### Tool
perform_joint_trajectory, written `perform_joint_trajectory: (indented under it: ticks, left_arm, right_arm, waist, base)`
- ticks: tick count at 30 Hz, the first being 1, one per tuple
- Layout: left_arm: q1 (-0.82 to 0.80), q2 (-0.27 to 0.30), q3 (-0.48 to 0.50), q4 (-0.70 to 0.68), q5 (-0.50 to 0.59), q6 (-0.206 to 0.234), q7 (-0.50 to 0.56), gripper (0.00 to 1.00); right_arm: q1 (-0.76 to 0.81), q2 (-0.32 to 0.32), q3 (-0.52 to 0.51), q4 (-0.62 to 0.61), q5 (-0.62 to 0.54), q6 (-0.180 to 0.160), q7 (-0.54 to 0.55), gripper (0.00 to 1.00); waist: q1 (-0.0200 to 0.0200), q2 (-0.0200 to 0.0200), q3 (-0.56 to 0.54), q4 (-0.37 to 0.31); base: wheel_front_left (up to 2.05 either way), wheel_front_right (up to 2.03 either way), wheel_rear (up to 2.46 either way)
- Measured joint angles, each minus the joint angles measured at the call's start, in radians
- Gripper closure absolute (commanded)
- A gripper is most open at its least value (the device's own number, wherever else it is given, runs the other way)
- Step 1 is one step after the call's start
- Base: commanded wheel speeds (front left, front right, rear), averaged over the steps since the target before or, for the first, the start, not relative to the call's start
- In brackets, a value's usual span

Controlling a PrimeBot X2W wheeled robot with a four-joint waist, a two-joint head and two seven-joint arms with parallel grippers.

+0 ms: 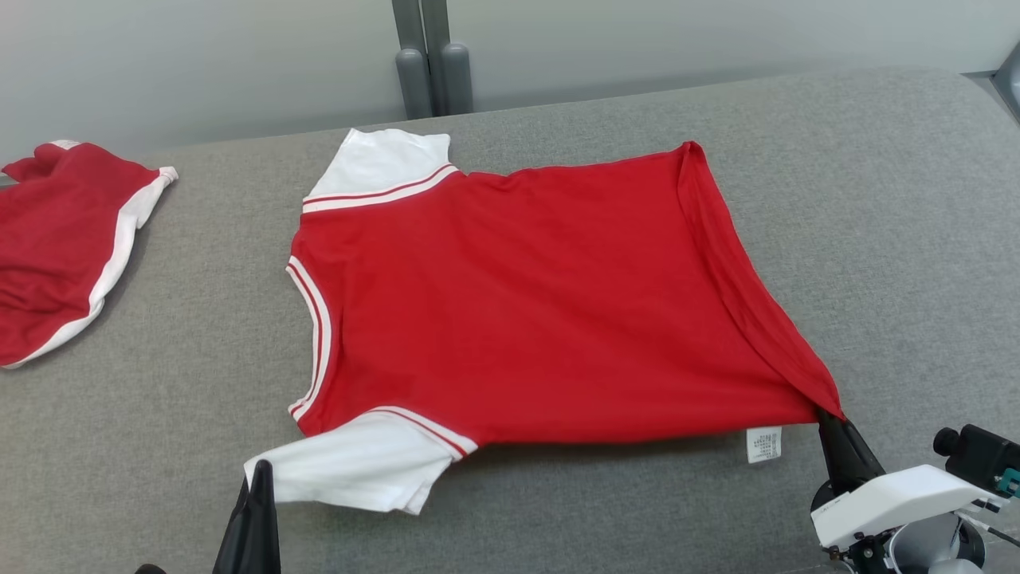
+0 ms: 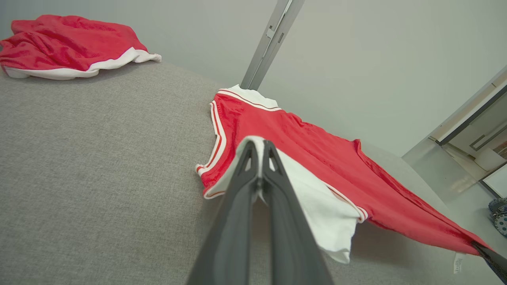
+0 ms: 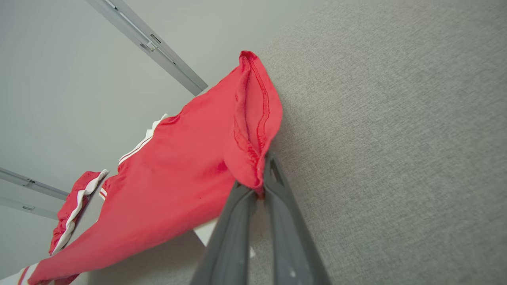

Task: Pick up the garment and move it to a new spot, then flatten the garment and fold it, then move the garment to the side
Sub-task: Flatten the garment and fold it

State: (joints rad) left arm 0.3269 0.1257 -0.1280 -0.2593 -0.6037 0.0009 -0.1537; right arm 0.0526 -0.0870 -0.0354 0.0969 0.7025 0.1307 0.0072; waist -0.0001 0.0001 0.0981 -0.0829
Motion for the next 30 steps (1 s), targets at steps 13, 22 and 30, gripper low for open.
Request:
perform_joint_trajectory:
  ticks: [13,22,30]
  left_arm:
    - [-0.123,-0.012,-0.019,0.108,-0.014,-0.018,-0.002,1.0]
    - [-0.415,0.001,-0.028,0.257,0.011,-0.036,0.011,1.0]
    - [-0.632,0.002,-0.021,0.466,0.032,-0.047,-0.024,1.0]
  right_arm:
    - [-0.047,0.033,-0.01,0.065,-0.016,0.0,0.033,1.0]
    - [-0.167,0.035,-0.018,0.098,0.044,0.0,0.026,1.0]
    - [-0.332,0.036,-0.01,0.186,0.036,0.0,-0.001,1.0]
  waist:
    - [0.0,0.0,0.048,-0.002]
    - [0.0,0.0,0.11,0.0]
    - [0.0001,0.0,0.188,-0.015]
  base:
    - [0.0,0.0,0.0]
    - [0.0,0.0,0.0]
    - [0.0,0.0,0.0]
